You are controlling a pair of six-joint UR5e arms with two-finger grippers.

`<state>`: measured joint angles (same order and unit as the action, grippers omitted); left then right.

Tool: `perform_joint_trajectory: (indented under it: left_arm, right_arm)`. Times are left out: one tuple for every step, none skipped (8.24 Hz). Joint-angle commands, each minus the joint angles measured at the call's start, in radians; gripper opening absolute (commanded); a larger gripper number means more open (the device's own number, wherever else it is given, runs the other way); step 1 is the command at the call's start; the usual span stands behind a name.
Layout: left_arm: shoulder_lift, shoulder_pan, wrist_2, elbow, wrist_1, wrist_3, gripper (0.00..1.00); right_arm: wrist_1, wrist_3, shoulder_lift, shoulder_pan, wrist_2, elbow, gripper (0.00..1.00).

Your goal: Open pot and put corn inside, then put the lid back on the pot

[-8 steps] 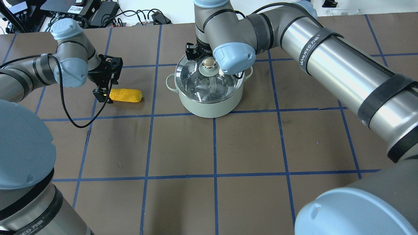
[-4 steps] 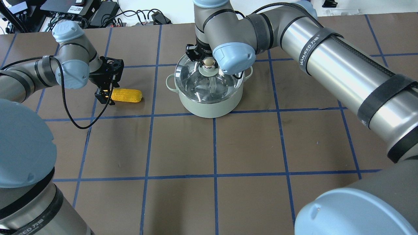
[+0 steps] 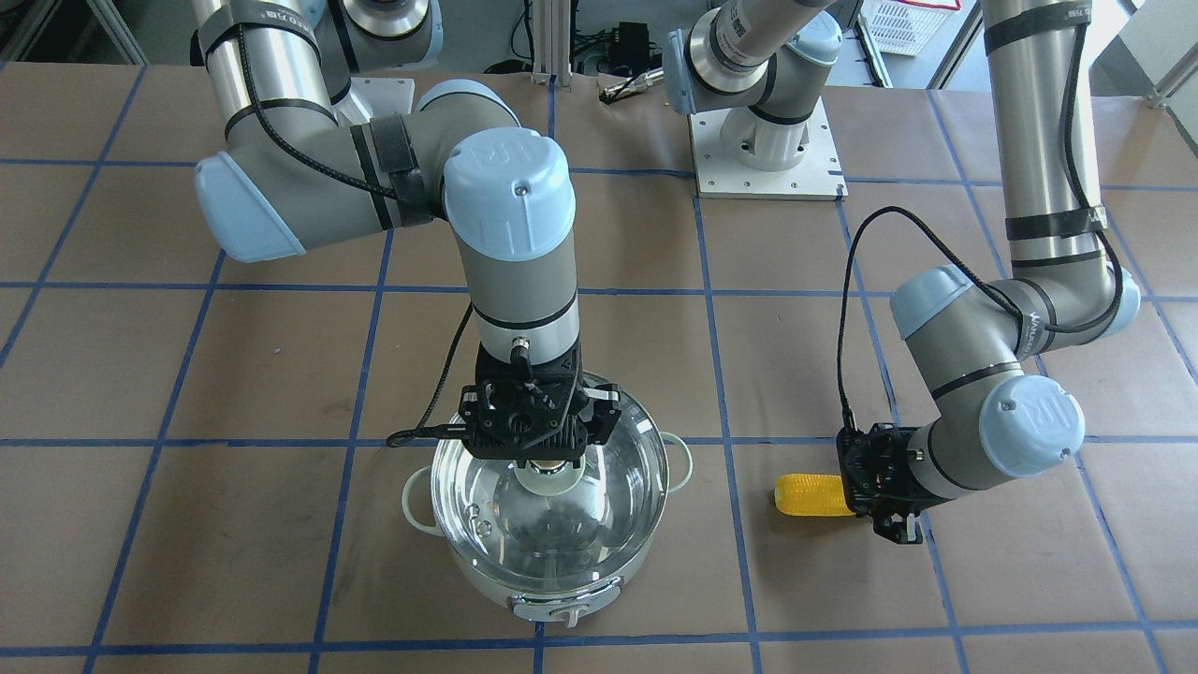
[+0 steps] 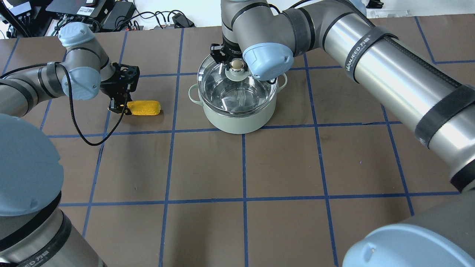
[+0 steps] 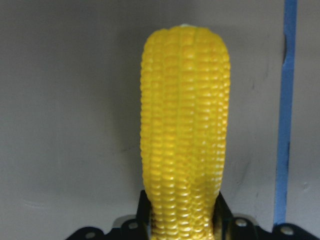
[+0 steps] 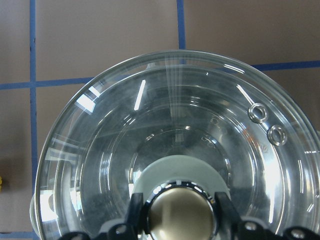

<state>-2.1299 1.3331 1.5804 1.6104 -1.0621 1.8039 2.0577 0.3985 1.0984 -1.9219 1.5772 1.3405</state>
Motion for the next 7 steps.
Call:
perform_joint_trajectory:
  left_arm:
    - [0.06, 0.0, 0.07, -0.006, -0.012, -0.023, 0.0]
    - [0.115, 0.014, 0.072, -0.01, -0.042, -0.024, 0.0]
    - [0.18, 0.017, 0.061, -0.012, -0.051, -0.044, 0.0]
    - [0.227, 0.041, 0.056, -0.012, -0.052, -0.099, 0.0]
    - [0.272, 0.102, -0.001, -0.013, -0.042, -0.176, 0.0]
    - [0.28, 0.156, -0.026, -0.013, -0.021, -0.269, 0.0]
    - [0.283, 0.199, -0.03, -0.013, 0.031, -0.37, 0.0]
  right_arm:
    - [-0.08, -0.088, 0.108, 0.017, 0.003, 0.022, 0.34]
    - [-0.15, -0.092, 0.166, 0.044, -0.003, 0.037, 0.34]
    - [-0.233, -0.113, 0.229, 0.088, -0.009, 0.045, 0.34]
    - [-0.322, -0.174, 0.285, 0.136, -0.008, 0.049, 0.34]
    - [-0.417, -0.252, 0.352, 0.18, -0.006, 0.054, 0.33]
    - [-0.491, -0.291, 0.403, 0.216, -0.005, 0.063, 0.33]
    - [-0.534, -0.338, 0.431, 0.24, -0.005, 0.084, 0.32]
